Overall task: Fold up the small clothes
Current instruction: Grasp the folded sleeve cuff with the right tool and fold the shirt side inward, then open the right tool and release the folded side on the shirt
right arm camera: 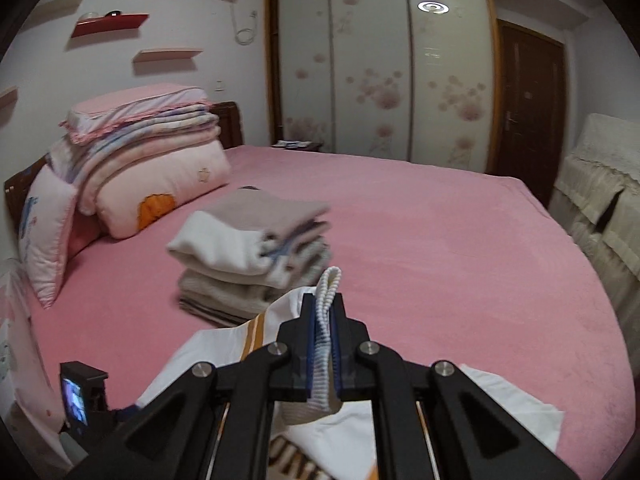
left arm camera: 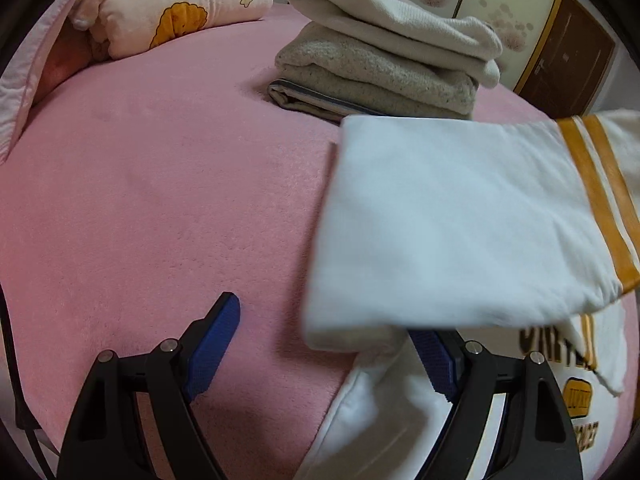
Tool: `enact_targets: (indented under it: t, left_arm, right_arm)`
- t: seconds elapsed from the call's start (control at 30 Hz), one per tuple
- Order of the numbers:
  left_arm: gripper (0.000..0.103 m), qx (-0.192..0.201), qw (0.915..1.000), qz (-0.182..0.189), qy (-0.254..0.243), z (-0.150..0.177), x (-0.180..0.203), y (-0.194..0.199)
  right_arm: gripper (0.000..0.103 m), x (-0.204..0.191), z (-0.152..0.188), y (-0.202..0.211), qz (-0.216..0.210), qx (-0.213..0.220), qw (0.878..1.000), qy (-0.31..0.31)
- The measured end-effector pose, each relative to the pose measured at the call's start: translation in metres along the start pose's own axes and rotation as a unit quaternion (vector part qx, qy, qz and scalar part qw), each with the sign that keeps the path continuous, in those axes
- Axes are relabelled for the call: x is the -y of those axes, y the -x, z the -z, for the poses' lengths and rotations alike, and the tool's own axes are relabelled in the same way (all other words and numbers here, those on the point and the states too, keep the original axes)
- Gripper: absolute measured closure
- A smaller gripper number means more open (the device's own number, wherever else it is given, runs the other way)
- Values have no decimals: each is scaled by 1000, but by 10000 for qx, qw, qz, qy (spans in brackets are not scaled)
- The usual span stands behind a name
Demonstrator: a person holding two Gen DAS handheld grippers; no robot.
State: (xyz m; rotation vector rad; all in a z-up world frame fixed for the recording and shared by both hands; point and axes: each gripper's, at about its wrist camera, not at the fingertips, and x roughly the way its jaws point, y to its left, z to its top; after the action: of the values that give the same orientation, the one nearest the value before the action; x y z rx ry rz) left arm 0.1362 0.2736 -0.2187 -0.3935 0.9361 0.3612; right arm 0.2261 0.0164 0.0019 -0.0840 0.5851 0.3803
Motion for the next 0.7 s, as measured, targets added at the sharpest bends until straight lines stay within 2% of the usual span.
enact_targets:
  t: [0.1,0.2,0.37,0.43,0.5,0.53,0.6,0.7]
  left_arm:
    - [20,-21,10000,-96,-7,-1,2,-4]
    - [20,-26,9999,-163,-16,0,3,-6]
    - [20,-10,9996,-254,-95,0,6,-9]
    - [20,0,9996,-250,-111,1,5,-8]
    - [20,8,9996,-259,-132,1,5,-8]
    - [20,24,9995,-269,-141,2,5,-7]
    - [20,62,9994,-300,-161,3,6,-5]
    - [28,154,9994,-277,-153,6,5,0]
  right_arm:
    - [97,33,18,-9,405,-232,9988,-158]
    - [97,76,51,-25,732,-696,9937,-495]
    - [91,129,112,-67,1000,-1698,9739,-1131]
    - [86,151,131,-70,1053,-2045,9590,-1657]
    - [82,168,142,-60,849,-1949,9511,-2243]
    - [75,172,145,-56,802,-1900,9489,-2391]
    - [69,179,151,-45,709,-1821,9445,-2641]
    - [69,179,155,-41,593,-1869,9434,-2673]
